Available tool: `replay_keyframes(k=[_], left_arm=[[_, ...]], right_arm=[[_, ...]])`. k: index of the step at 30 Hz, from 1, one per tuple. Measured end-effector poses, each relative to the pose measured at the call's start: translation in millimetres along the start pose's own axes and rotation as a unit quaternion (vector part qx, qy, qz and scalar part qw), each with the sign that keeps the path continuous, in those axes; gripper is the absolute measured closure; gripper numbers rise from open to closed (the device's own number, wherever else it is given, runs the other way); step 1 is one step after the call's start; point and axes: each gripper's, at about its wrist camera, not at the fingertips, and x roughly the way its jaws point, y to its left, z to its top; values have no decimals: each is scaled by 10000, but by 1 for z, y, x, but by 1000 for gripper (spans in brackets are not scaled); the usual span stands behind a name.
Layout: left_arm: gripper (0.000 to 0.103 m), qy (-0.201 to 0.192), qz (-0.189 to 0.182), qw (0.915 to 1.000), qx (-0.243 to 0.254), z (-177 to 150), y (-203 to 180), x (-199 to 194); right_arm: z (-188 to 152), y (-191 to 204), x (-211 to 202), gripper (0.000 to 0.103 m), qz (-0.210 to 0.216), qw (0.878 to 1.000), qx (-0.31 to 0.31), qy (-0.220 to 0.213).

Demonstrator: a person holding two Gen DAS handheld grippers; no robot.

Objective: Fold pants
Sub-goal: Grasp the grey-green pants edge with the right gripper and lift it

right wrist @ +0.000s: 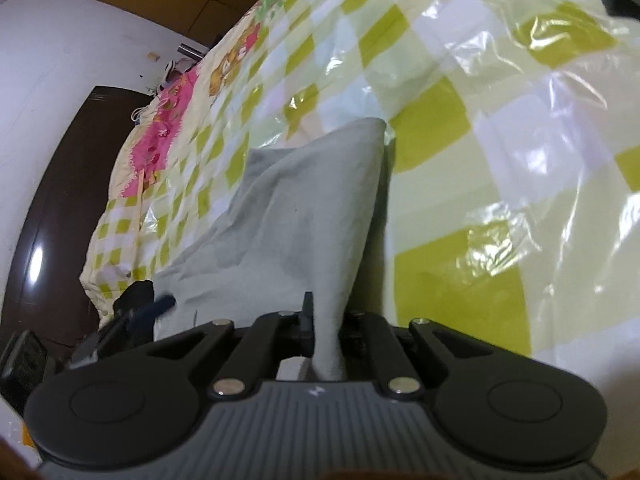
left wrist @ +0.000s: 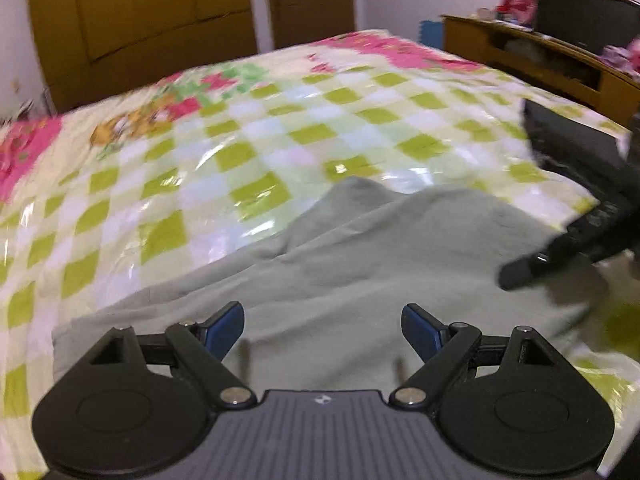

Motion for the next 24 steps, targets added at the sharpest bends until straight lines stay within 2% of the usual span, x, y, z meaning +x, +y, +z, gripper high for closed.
replay_keyframes(k=[3,6,10,12,17,24], left_arm=[[6,288,355,9988,-160,-5,4,16],[6,649,322,9973,-104,-18,0,27],[6,580,311,9976,-202,-22,-2,16],[6,531,330,9978,-232,-22,-1,11],[6,722,329,9962,-352,-28,7,18],[5,632,259,9968,-427,-33,9,16]], right_arm=[[-1,4,5,93,-8,10000,-55,-15],[0,5,7,91,-36,9999,-92,-22],[0,10,6,83,-10,9999,-139,-44],[-1,11,7,73,26,9999,-168,-18],[-3,12,10,73,-70,9998,-106,-120],[-4,18,18,74,-354,9992,-85,-186]])
